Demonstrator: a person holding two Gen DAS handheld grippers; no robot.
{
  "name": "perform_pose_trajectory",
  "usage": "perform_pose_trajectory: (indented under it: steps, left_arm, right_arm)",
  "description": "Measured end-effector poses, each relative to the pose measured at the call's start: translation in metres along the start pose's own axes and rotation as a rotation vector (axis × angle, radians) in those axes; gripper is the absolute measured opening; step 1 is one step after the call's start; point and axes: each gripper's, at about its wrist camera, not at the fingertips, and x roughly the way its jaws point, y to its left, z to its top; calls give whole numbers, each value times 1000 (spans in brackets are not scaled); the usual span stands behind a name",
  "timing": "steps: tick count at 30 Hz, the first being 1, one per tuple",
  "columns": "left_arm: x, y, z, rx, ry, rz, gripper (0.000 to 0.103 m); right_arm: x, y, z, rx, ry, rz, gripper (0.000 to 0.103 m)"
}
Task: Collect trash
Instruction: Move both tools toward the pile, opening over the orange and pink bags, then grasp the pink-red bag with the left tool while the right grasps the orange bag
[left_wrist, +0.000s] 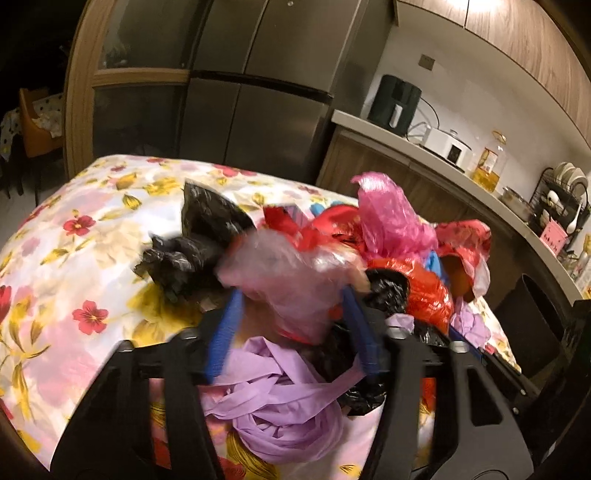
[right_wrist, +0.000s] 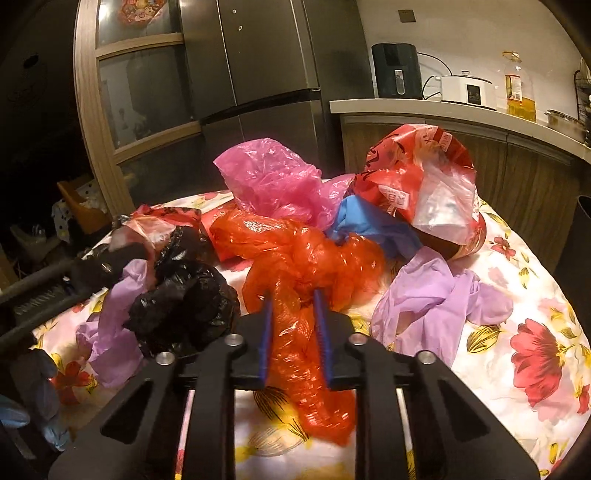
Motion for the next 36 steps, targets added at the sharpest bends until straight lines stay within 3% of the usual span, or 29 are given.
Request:
perform_pose_trajectory:
  steps: [2,9,10,28,36]
  left_arm:
    - [4,-2,-2,7,17,-7,32]
    - [3,-8,-5,37,13,-22,15]
    - [1,-9,-5,39,6,-17,8]
    - [-89,-31,1,61,-186,-28,5]
    - [-107,-53,-5,84,-208,-55,5]
  right_arm:
    - [-2,-1,0,-2,-2,3,17]
    - [-14,-2,-3,-5,-25,6,13]
    - [-17,-2,-3,-9,-30,6,13]
    - [-98,-21,10,33,-175,12,12]
    - [-132,-35,11,32,-221,-17,12]
